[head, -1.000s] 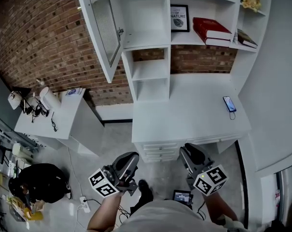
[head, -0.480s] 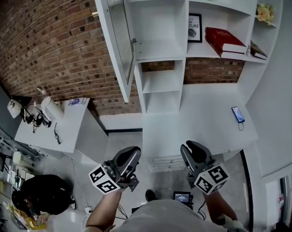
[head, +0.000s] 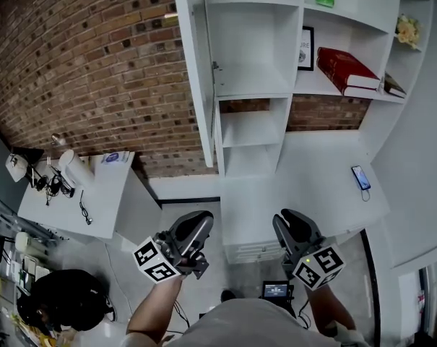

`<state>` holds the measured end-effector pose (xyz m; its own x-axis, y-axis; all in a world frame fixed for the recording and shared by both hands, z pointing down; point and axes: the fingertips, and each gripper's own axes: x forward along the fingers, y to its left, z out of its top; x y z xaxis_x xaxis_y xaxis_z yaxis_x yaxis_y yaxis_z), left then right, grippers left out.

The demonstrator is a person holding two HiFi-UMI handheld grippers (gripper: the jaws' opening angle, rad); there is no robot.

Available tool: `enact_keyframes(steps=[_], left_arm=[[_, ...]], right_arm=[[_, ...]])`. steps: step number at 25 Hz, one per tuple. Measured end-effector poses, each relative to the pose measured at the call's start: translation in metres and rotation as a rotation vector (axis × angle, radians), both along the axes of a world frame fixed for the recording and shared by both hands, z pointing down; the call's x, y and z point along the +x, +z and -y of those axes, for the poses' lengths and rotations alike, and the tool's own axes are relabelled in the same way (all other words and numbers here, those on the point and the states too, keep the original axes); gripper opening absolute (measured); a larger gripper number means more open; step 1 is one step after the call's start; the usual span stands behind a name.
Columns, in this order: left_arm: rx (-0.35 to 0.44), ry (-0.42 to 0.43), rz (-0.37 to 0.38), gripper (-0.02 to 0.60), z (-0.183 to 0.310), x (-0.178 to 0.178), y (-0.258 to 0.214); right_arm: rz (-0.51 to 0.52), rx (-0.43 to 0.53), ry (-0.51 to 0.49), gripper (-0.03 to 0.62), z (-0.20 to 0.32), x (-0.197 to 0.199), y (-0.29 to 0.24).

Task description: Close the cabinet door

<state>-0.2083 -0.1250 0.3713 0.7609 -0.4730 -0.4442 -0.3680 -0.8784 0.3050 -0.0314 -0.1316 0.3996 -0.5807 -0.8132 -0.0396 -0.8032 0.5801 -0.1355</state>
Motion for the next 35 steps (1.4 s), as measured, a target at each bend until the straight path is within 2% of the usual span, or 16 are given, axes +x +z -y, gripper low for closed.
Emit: enact_keyframes(steps=[6,14,26,35], left_arm=[[0.044,-0.016,0.006,0.011,0.026,-0.004,-0.015],[0.105,-0.080,0.014,0.011,0.050,0.000,-0.045],[0.228,-0.217,0.036,0.009,0.077,-0.028,-0.105],[0.321,-0.257,0.084,0.011,0.093,-0.035,-0.154]], right_arm=[[-0.006,0.016,0.001,0.100,0.022,0.001,-0.003],[-0.036,0.039,-0.055,0.100,0.052,0.010,-0.023],[-0.097,0.175,-0.138,0.098,0.075,-0.002,-0.073],[-0.134,0.289,-0.160,0.097,0.080,-0.016,-0.122]])
